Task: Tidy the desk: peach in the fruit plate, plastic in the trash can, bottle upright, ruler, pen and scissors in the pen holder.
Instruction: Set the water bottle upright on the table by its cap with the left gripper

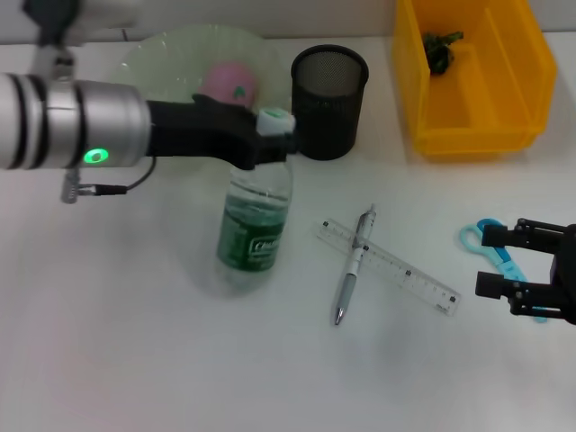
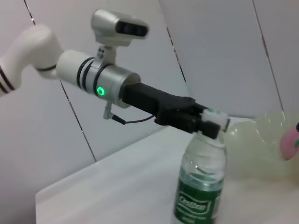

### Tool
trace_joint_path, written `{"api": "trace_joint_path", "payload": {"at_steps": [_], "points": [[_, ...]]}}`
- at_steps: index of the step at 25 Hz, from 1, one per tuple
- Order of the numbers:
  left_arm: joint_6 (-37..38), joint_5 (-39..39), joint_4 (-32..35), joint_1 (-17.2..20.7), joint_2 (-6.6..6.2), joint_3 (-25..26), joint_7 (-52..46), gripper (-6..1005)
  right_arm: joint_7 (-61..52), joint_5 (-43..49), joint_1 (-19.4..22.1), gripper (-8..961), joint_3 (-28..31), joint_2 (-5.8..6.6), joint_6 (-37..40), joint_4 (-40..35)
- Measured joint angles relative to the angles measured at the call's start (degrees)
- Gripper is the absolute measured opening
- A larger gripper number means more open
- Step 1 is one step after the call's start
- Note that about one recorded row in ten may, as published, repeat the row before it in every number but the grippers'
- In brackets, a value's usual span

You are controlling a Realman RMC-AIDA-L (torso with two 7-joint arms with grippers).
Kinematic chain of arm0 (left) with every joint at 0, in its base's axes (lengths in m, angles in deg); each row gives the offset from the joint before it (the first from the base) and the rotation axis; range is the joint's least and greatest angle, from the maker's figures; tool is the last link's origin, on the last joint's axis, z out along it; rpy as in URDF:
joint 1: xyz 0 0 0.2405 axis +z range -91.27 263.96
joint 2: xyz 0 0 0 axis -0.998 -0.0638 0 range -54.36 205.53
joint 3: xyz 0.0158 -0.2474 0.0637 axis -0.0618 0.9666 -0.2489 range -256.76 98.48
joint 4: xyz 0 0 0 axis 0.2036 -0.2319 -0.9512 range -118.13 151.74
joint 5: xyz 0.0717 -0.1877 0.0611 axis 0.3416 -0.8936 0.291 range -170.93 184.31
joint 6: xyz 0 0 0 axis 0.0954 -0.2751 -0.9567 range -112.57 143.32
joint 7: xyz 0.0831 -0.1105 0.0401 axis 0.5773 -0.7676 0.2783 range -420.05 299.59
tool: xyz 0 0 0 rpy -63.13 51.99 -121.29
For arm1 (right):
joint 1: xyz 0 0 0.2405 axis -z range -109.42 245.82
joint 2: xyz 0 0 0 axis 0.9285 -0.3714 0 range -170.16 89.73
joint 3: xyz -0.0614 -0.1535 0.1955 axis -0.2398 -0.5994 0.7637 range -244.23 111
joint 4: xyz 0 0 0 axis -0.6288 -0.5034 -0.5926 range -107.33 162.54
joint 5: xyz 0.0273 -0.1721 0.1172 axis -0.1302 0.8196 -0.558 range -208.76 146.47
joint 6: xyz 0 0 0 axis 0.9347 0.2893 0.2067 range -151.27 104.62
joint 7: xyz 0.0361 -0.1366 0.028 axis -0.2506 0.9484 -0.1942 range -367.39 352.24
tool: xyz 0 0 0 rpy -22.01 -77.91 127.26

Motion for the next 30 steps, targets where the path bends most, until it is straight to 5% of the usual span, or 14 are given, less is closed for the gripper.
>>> {"api": "trace_joint_path", "payload": {"at_steps": [7,13,23,30], "points": [[0.5,-17.7,-5.8,4.5,-0.09,5.7,17.5,451,-0.3,0.0,-0.5,759,1.0,-0.19,0.1,0.0],[3.2,-31.2,-18.0,4.4,-0.12,11.1,33.0,450,-0.9,0.0,-1.0,759,1.2,-0.42,0.2,0.0],[14.2,-43.5,-33.5,3.7,-0.17,16.6,55.5,450,-1.0,0.0,-1.5,759,1.9,-0.68,0.2,0.2],[17.8,-44.8,-39.7,3.8,-0.19,20.0,62.4,450,-1.1,-0.1,-2.3,760,2.6,-0.71,0.2,1.1]]}}
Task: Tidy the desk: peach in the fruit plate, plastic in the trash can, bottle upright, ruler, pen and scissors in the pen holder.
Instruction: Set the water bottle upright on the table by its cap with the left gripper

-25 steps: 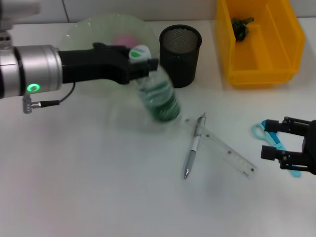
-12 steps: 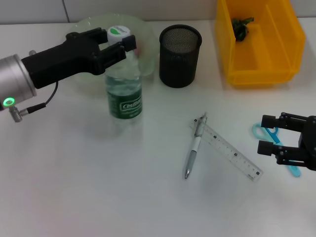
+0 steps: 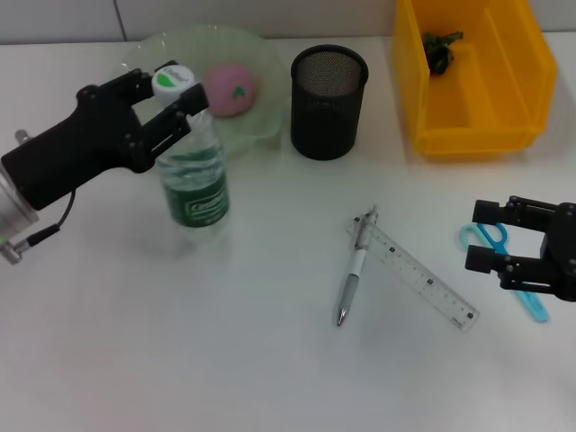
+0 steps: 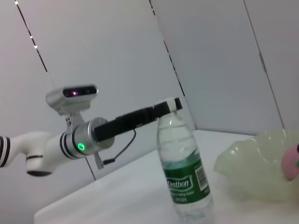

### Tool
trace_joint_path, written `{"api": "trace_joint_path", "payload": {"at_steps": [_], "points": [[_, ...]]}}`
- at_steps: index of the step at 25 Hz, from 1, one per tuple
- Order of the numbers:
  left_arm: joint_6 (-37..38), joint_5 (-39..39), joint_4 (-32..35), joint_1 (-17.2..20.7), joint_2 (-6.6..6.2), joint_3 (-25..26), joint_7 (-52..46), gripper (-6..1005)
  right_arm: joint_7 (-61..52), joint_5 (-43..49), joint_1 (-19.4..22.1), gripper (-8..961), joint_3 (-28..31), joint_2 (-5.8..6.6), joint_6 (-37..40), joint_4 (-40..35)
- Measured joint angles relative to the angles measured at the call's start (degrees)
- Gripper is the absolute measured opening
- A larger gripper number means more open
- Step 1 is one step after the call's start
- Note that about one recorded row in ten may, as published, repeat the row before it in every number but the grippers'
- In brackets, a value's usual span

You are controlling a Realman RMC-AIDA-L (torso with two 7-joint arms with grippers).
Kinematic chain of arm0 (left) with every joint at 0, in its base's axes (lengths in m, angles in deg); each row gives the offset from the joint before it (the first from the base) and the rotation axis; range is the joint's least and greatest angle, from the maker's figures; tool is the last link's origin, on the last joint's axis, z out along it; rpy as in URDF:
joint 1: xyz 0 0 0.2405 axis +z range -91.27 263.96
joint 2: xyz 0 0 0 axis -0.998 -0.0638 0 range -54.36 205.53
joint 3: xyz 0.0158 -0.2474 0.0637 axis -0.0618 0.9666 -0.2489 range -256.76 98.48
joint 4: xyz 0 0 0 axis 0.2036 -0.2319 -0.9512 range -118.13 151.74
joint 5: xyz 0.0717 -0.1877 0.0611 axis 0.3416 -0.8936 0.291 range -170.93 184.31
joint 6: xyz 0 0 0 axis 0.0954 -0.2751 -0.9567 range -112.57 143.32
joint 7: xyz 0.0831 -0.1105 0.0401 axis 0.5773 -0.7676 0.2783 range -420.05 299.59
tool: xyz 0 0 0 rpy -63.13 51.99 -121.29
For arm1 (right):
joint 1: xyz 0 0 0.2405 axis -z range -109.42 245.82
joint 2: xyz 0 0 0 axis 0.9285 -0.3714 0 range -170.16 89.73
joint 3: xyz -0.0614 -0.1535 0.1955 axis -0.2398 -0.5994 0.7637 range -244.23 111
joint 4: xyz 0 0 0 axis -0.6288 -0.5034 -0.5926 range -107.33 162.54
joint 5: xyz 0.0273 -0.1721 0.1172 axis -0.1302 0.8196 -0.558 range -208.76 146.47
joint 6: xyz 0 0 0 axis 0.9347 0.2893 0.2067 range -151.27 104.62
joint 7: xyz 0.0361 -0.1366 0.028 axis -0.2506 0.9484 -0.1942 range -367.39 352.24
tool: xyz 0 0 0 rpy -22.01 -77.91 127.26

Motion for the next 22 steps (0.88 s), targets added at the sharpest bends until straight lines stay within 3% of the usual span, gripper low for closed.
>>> {"api": "trace_joint_path", "payload": {"at_steps": [10,22], "points": [[2.3,-1.9,-12.1,-0.4,0.15,5.2,16.0,449,0.0,-0.1,-1.2,760,0.0,-0.13,-0.3,1.0],[1.2,-6.7,-17.6,-1.7,0.28,5.4,22.0,459,-0.2,-0.1,-1.6,760,0.0,-0.79,-0.3,1.1]]}}
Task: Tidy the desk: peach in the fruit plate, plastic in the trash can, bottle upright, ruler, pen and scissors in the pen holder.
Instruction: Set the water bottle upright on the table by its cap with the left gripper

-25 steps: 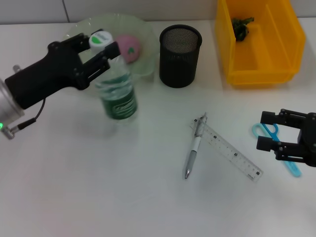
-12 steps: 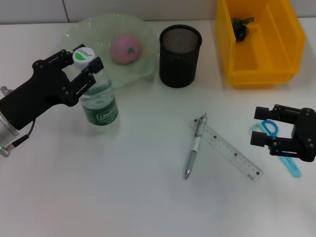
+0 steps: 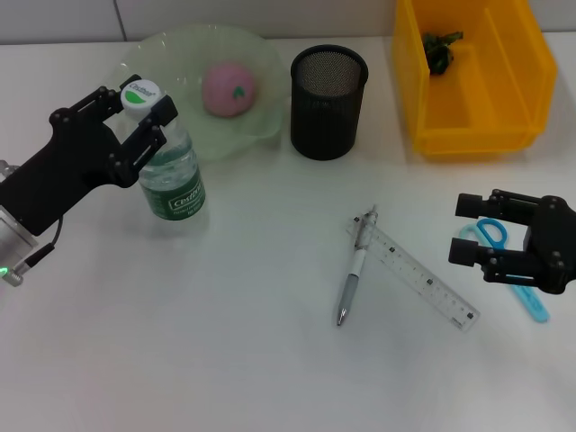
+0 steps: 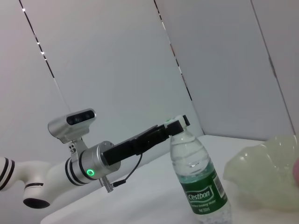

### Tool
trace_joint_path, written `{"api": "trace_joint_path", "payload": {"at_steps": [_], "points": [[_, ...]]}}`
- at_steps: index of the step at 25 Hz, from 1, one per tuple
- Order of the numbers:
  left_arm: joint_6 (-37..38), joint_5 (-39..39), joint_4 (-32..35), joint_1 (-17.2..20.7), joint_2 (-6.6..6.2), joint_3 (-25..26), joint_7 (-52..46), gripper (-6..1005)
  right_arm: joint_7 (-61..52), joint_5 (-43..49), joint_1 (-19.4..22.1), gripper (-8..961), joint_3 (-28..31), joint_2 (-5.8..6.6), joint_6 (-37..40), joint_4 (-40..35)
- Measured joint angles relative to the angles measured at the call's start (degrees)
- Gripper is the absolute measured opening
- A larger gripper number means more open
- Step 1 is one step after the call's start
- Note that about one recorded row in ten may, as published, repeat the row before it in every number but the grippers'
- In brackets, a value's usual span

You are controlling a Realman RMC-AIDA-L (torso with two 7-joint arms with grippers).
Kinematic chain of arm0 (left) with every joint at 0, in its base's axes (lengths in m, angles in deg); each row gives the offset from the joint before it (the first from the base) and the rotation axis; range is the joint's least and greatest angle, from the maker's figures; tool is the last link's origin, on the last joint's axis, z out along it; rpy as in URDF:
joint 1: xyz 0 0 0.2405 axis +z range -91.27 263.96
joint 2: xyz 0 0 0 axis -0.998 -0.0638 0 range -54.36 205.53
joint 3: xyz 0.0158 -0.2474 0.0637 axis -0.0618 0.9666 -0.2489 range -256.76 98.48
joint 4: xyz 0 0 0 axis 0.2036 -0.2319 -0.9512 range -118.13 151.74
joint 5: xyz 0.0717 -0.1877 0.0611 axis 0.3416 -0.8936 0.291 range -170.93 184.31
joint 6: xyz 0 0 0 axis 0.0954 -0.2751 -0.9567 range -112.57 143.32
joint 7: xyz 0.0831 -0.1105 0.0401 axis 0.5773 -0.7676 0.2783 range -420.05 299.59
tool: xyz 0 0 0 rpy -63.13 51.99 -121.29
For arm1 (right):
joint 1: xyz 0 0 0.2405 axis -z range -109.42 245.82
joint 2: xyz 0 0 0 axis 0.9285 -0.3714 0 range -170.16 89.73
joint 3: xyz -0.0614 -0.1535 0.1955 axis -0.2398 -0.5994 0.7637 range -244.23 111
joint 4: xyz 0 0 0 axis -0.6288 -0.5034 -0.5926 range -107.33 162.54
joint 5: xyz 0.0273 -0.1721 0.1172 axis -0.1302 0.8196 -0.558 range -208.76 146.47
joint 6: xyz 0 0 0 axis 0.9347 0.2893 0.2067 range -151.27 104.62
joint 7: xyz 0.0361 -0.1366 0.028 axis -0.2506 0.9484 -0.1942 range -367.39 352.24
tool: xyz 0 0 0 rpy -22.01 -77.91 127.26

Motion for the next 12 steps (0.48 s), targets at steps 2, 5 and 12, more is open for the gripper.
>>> {"api": "trace_joint_path", "payload": {"at_steps": [2,5,12], "points": [[-0.4,0.0,0.0,0.0,0.03,0.0,0.1,466,0.0,0.0,-0.1,760,0.0,0.00,0.0,0.0],[-0.8,-0.1,-0.6,-0.1,0.09,0.0,0.9,476,0.0,0.0,-0.2,760,0.0,0.00,0.0,0.0],[-0.3,-0.7,-1.4,-0.2,0.08,0.0,1.5,499,0.0,0.0,-0.4,760,0.0,0.00,0.0,0.0]]}}
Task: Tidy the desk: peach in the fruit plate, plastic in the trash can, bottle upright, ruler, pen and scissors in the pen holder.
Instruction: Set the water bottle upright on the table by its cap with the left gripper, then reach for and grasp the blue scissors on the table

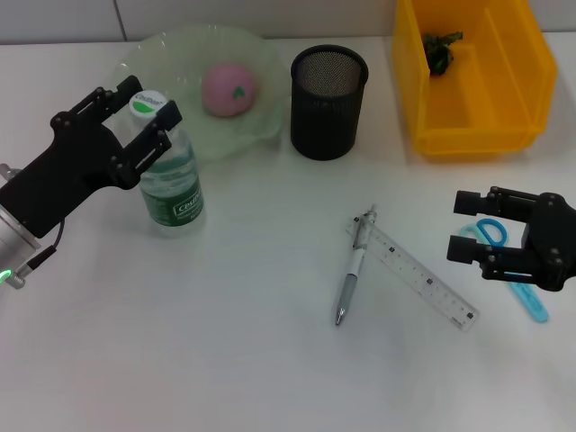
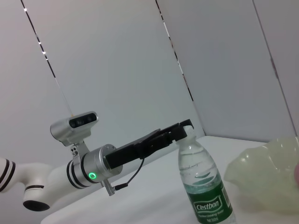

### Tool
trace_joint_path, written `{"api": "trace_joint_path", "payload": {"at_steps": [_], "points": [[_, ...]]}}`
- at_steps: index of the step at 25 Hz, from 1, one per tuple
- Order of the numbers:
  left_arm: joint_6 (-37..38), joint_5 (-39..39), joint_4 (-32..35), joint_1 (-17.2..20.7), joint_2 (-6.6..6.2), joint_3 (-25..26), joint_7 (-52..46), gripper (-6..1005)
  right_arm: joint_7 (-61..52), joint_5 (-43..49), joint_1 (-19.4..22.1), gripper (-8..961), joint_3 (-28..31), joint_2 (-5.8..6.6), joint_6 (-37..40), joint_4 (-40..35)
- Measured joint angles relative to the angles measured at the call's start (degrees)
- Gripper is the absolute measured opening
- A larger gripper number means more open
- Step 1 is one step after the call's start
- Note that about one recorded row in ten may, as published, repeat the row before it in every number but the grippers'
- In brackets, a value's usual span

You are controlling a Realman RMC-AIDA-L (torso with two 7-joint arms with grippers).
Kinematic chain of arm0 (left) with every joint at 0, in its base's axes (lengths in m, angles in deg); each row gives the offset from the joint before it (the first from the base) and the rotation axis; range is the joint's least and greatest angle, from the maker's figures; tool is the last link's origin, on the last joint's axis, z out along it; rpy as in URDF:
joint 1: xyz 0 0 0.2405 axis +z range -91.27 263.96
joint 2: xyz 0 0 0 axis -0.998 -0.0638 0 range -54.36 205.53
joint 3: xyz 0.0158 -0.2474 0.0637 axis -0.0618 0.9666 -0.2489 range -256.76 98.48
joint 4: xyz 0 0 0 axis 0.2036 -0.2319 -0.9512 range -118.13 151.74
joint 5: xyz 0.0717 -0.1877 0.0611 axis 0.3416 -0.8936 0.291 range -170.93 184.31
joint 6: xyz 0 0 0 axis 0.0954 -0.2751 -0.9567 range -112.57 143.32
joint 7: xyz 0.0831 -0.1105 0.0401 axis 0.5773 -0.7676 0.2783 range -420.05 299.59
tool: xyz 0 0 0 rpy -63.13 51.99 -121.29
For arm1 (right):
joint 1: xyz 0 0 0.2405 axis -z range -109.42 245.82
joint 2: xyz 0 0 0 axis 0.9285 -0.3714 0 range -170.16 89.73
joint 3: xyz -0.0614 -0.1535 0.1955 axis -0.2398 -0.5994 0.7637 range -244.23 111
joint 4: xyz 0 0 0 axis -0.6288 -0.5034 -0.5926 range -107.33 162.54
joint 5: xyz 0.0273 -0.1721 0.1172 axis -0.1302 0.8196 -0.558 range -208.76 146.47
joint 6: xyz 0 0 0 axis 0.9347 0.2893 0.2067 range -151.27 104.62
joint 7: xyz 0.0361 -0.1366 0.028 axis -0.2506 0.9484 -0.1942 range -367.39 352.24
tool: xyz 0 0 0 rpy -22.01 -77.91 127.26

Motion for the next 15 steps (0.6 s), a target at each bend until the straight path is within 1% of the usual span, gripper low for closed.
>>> {"api": "trace_joint_path", "payload": {"at_steps": [5,6,7,9,10,11,13,14,15], "points": [[1.6,-1.9,-0.1,0.5,-0.03,0.0,0.0,590,0.0,0.0,0.0,760,0.1,0.00,0.3,0.0],[2.5,-2.7,-0.1,0.8,-0.03,0.0,0.0,608,0.0,0.0,0.0,760,0.2,0.00,0.3,0.0],[5.1,-4.2,-0.1,1.8,-0.18,0.0,0.0,626,0.0,0.0,-0.1,760,0.8,0.01,0.4,0.0],[5.1,-4.2,-0.1,1.8,-0.18,0.0,0.0,662,-0.4,0.0,-0.3,760,1.6,0.09,0.7,-0.2],[6.9,-4.8,0.0,2.5,-0.33,0.0,-0.1,680,-0.4,0.0,-0.3,760,1.6,0.09,0.7,-0.2],[9.6,-4.9,0.4,3.4,-0.77,-0.1,-0.9,730,-1.0,0.0,-0.5,760,2.2,0.22,0.9,-0.5],[12.1,-4.6,0.6,4.4,-1.70,-0.5,-3.1,830,-2.8,0.0,-0.9,760,3.1,0.47,1.2,-1.5],[13.8,-2.3,0.8,5.2,-3.29,-1.7,-5.0,830,-5.7,0.0,-1.2,760,3.6,0.83,1.3,-3.8],[15.2,1.4,1.0,5.5,-4.47,-2.4,-5.7,830,-7.1,0.0,-1.3,760,3.7,0.99,1.3,-5.1]]}}
